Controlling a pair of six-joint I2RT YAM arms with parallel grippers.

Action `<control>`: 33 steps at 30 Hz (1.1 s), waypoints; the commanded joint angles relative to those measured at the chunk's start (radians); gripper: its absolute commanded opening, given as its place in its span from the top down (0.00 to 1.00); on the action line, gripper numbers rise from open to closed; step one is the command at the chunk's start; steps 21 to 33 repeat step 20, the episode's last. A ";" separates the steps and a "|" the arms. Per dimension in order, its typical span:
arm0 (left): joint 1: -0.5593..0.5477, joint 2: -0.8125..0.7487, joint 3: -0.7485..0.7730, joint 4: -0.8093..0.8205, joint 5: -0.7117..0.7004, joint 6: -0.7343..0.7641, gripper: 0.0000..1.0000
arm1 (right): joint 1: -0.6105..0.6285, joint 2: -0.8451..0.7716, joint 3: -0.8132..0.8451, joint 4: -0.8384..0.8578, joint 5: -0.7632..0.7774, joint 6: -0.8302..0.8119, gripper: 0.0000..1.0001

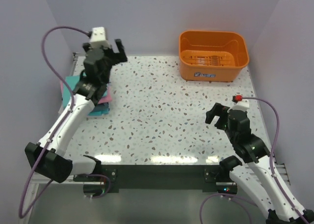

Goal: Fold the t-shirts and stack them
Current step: Neatly place the folded tshirt to the corner

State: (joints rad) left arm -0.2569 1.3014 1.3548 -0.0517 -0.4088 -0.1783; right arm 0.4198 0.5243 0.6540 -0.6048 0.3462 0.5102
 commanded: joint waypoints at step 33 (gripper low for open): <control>-0.533 -0.126 -0.526 -0.092 -0.087 -0.346 0.00 | 0.000 -0.020 0.030 -0.084 0.095 0.086 0.01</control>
